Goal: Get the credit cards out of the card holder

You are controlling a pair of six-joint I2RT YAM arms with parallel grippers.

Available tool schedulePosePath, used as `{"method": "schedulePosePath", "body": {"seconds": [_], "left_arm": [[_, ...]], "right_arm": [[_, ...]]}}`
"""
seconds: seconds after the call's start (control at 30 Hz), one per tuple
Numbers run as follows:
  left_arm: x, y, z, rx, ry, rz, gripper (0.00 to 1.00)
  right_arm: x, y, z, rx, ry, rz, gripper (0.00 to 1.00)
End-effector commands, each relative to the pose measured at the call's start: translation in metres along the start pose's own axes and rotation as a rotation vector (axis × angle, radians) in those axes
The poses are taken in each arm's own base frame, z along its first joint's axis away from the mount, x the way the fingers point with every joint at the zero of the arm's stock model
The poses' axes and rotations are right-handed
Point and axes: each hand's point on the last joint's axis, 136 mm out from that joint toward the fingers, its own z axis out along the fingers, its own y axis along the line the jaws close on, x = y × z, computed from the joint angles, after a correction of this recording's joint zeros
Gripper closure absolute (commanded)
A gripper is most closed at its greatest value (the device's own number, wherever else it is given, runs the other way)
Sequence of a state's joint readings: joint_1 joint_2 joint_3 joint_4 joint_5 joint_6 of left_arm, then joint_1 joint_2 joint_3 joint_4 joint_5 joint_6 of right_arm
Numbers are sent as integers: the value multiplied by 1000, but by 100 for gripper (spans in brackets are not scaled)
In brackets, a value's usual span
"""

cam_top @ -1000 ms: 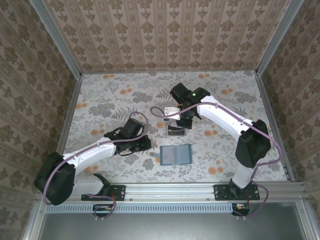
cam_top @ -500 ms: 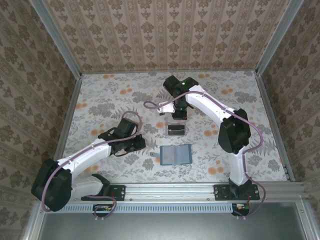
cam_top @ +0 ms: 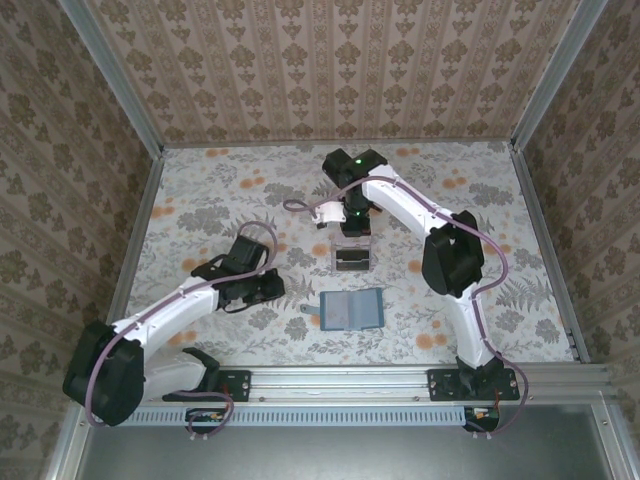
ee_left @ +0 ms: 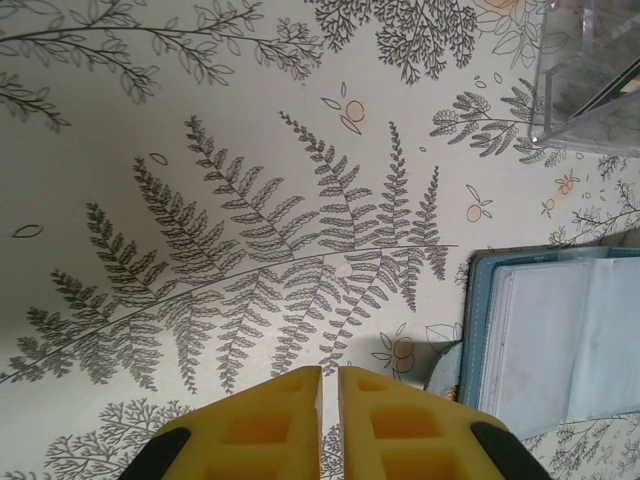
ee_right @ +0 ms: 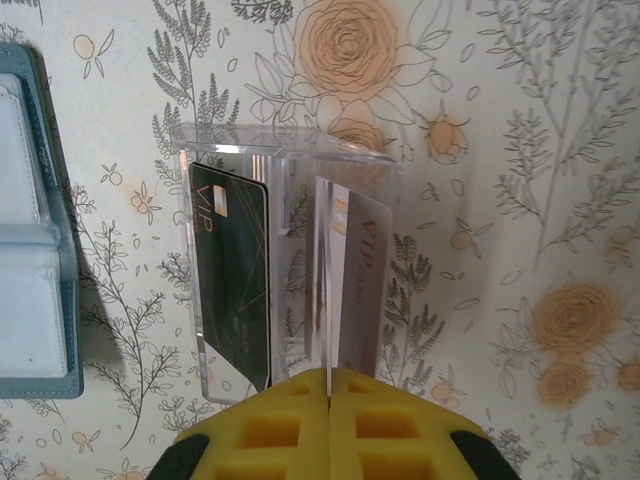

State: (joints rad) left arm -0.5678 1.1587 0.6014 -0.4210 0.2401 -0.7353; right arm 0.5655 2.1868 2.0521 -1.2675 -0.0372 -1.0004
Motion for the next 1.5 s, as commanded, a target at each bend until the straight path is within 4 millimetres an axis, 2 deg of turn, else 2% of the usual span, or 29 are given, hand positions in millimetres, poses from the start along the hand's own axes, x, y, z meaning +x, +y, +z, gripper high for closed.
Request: {"method": "schedulePosePath", "body": {"seconds": [0.0,0.2,0.33,0.53,0.73,0.87,1.07,1.3,1.47], "left_arm": [[6,7,-3,-5,14,5,87],[5,8,-6,-7,15,4,87],[4,5,-7,0,14,6,87],[4,4,-9,6,14,5,86],[2,-3,-10,15,12,21,85],[-3,-16,-11,35,5,48,86],[-4,-40,-3,58,24,104,86],[8,-68,18,62,95,181,87],[21,-81,35,46,142,230,87]], "right_arm": [[3,11,8,-81,4,-15,98],[5,13,17,-114,12,5,92],[8,1,15,-60,19,24,87],[11,-16,2,42,31,44,82],[9,-17,-17,104,-11,85,81],[9,-14,-25,146,-55,146,81],[1,2,-36,154,-183,311,79],[-7,25,-47,156,-366,551,78],[2,36,-52,175,-480,825,75]]}}
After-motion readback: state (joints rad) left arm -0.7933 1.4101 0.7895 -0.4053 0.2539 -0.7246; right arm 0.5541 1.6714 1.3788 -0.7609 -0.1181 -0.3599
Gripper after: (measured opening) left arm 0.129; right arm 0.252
